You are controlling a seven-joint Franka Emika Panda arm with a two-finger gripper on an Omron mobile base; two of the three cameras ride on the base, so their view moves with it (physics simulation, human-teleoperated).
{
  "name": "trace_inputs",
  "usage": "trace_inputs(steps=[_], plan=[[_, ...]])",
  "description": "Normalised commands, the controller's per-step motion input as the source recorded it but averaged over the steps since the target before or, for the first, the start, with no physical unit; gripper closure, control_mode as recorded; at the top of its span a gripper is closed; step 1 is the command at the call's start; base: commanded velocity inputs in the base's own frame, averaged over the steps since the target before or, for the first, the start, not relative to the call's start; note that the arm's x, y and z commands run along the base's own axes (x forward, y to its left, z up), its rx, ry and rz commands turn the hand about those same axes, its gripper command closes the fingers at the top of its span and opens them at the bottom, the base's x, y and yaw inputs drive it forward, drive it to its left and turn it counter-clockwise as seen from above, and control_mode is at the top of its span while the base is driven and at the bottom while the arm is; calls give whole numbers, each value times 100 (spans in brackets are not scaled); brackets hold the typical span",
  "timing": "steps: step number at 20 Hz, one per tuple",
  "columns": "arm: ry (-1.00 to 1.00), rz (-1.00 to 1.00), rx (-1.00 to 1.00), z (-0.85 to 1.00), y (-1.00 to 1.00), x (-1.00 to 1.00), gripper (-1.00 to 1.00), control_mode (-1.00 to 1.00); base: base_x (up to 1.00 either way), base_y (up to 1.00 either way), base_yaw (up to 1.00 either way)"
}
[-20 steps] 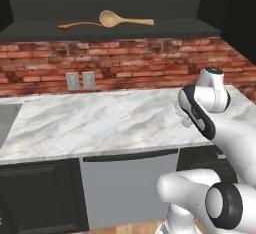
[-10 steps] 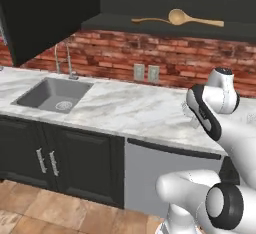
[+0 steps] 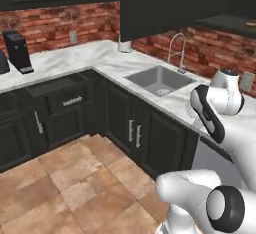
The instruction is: Organize the utensils by type. Pick up the wooden spoons from the counter and place them in the open cabinet. Then pick up the metallic utensils from the counter and place them in the open drawer.
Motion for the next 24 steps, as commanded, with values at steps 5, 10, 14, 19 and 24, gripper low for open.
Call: trace_inputs(steps=[5, 10, 14, 19, 24], plan=[[0, 0, 0, 0, 0, 0, 100, 100, 0, 0, 100], [0, 0, 0, 0, 0, 0, 100, 100, 0, 0, 100], [0, 0, 0, 0, 0, 0, 100, 100, 2, 0, 100], [0, 0, 0, 0, 0, 0, 100, 100, 59, 0, 28], [0, 0, 0, 0, 0, 0, 100, 100, 99, -5, 0]])
